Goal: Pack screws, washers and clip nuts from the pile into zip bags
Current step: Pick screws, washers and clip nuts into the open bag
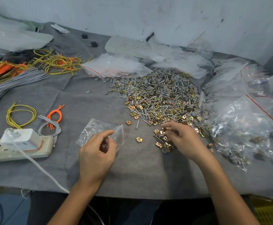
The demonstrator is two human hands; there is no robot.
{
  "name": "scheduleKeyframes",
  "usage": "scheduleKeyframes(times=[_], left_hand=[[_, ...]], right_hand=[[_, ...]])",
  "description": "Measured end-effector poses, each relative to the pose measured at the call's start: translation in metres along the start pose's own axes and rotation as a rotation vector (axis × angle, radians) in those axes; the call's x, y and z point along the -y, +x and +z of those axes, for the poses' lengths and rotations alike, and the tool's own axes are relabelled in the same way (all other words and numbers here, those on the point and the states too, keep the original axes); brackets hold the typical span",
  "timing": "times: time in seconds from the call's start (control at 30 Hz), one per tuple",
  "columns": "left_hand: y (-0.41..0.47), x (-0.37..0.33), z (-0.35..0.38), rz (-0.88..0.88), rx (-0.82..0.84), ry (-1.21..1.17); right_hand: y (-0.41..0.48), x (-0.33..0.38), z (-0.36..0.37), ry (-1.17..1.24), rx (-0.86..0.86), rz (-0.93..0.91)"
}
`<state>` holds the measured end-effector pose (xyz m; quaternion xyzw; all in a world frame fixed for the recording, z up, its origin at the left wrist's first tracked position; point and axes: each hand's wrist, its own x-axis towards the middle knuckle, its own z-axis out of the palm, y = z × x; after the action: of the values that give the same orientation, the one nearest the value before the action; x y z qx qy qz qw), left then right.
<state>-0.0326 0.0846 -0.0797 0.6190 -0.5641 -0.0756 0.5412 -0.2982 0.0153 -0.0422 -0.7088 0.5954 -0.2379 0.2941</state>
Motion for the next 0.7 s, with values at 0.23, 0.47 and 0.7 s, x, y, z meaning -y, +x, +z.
scheduleKeyframes(times=[0.23,0.47,0.7], left_hand=[[0.001,-0.003,-0.001,0.010,0.000,0.007],[0.000,-0.001,-0.001,0.007,0.000,-0.012],[0.000,0.001,-0.001,-0.008,-0.004,-0.027]], right_hand=[[-0.006,0.001,-0.008,-0.235,-0.086,0.009],[-0.007,0.003,-0.001,-0.356,0.030,-0.019],[-0.018,-0.006,-0.016,-0.256,-0.089,-0.050]])
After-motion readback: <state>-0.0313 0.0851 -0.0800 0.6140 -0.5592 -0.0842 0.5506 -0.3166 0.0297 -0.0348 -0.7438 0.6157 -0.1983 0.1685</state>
